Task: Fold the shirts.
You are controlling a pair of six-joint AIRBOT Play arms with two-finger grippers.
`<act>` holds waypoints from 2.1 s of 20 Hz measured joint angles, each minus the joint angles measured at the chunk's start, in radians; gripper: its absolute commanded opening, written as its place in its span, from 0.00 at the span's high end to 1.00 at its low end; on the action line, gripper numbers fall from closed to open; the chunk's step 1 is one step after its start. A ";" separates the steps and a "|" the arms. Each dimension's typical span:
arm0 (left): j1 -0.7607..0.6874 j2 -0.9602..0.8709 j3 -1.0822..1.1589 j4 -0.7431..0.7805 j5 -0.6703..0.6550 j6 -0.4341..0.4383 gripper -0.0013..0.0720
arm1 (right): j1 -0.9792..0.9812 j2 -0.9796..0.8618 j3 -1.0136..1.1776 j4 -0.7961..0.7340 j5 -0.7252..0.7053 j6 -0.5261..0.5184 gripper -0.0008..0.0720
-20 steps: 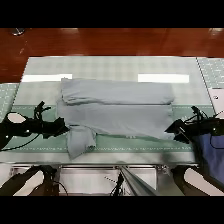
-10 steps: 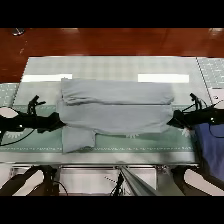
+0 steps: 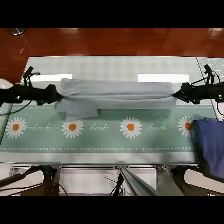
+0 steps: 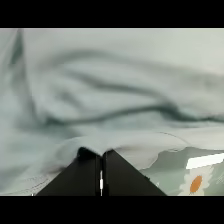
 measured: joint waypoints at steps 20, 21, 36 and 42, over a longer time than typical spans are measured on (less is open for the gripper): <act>0.017 -0.539 0.708 0.085 -0.253 -0.155 0.02 | -0.060 -0.402 0.351 0.213 0.053 -0.035 0.14; 0.039 -0.524 0.720 0.134 -0.313 -0.170 0.02 | -0.085 -0.398 0.367 0.198 0.096 -0.036 0.14; -0.080 0.121 -0.056 0.068 0.075 -0.076 0.03 | -0.014 -0.488 0.364 0.032 0.192 -0.038 0.68; -0.259 0.122 -0.095 -0.130 0.164 0.042 0.95 | 0.029 -0.409 0.360 0.001 0.242 -0.034 0.95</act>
